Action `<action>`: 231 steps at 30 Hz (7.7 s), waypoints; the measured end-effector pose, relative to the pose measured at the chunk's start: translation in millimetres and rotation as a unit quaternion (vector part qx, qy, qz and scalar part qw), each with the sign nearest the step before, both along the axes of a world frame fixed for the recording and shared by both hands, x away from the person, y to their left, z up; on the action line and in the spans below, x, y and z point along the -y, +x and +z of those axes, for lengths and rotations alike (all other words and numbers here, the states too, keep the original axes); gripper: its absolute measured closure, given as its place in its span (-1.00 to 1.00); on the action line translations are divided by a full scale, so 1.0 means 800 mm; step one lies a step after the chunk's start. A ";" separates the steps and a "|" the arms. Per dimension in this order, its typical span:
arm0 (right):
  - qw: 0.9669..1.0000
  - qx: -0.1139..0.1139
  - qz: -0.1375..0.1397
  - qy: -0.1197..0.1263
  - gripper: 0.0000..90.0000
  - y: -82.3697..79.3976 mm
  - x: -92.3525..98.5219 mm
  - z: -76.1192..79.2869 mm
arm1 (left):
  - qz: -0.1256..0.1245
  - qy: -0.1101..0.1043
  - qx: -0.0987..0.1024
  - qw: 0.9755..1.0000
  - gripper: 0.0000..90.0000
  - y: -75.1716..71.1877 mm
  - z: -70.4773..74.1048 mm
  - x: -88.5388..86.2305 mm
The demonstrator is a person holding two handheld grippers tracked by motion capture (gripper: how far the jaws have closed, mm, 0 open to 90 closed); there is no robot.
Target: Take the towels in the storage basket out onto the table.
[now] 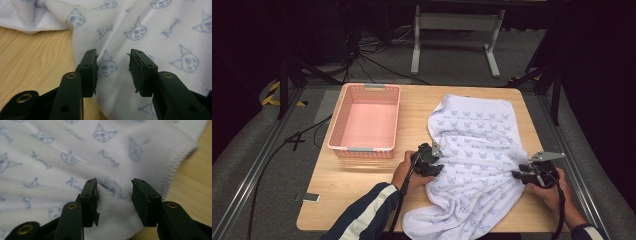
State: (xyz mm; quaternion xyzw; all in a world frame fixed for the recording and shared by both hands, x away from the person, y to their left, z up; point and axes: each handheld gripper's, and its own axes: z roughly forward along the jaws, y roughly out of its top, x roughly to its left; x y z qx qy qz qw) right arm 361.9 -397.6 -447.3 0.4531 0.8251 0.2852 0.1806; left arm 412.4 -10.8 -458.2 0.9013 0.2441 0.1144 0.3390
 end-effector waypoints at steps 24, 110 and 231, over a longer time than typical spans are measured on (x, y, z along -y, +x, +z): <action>0.998 0.019 0.067 -0.012 0.04 -0.040 0.019 0.014 | -0.133 -0.036 -0.067 0.988 0.06 -0.131 0.004 0.035; 0.938 -0.048 0.345 -0.001 0.15 -0.131 -0.056 0.006 | -0.173 -0.011 -0.033 0.984 -0.11 -0.142 0.002 -0.031; 0.946 0.077 0.312 -0.034 0.36 -0.057 -0.172 0.031 | -0.121 0.014 -0.018 0.992 0.95 -0.075 0.007 -0.033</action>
